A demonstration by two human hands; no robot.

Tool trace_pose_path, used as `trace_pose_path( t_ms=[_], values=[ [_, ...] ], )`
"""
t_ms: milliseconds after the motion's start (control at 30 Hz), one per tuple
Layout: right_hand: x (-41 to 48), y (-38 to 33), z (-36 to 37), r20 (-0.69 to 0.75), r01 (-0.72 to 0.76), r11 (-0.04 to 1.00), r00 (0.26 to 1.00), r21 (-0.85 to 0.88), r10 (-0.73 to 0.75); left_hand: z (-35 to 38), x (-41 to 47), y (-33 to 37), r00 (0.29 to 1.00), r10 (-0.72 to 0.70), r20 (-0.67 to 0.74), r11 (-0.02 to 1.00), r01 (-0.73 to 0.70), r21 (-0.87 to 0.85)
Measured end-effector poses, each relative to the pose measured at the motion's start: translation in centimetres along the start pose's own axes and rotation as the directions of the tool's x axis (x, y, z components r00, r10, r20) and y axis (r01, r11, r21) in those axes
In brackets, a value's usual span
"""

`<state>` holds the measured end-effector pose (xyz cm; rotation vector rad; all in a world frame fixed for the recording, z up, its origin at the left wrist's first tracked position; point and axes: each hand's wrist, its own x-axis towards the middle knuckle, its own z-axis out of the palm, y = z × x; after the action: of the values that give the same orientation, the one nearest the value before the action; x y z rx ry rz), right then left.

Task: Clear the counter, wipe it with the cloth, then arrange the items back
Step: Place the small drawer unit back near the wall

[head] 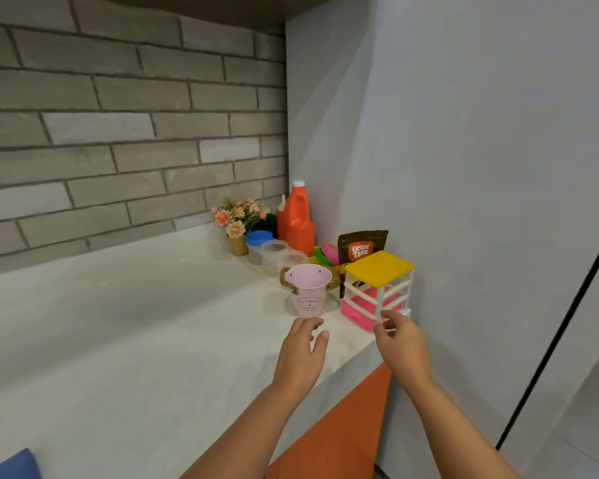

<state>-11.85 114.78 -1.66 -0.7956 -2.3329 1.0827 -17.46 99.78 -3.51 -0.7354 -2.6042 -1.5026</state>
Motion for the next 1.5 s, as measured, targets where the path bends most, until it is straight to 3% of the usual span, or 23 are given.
trace_pose_path(
  t_ms=[167, 367, 600, 800, 1167, 1500],
  values=[
    [3.2, 2.3, 0.0, 0.048, -0.078, 0.993, 0.996, 0.091, 0.074, 3.9, 3.6, 0.7, 0.991, -0.121, 0.062, 0.987, 0.127, -0.098],
    [5.5, 2.9, 0.6, 0.05, -0.044, 0.989, 0.998, 0.139, 0.038, 6.9, 7.6, 1.5, 0.957, -0.262, 0.126, 0.931, 0.285, -0.229],
    [7.1, 3.1, 1.9, 0.129, 0.013, 0.996, 0.991, 0.087, -0.024, 8.9, 10.8, 2.1, 0.976, -0.2, 0.083, 0.883, 0.216, -0.416],
    [7.9, 3.3, 2.8, 0.182, 0.023, 0.999, 0.983, 0.047, -0.031, 9.4, 12.0, 1.9, 0.954, -0.272, 0.128, 0.846, 0.3, -0.441],
    [6.2, 2.4, 2.1, 0.117, -0.003, 0.996, 0.993, 0.09, -0.007, 9.4, 10.7, 2.2, 0.921, -0.319, 0.222, 0.762, 0.389, -0.519],
    [0.1, -2.7, 0.6, 0.012, 0.063, 0.991, 0.998, 0.116, -0.065, 4.1, 6.3, 4.1, 0.96, -0.211, 0.184, 0.79, 0.278, -0.546]
  ],
)
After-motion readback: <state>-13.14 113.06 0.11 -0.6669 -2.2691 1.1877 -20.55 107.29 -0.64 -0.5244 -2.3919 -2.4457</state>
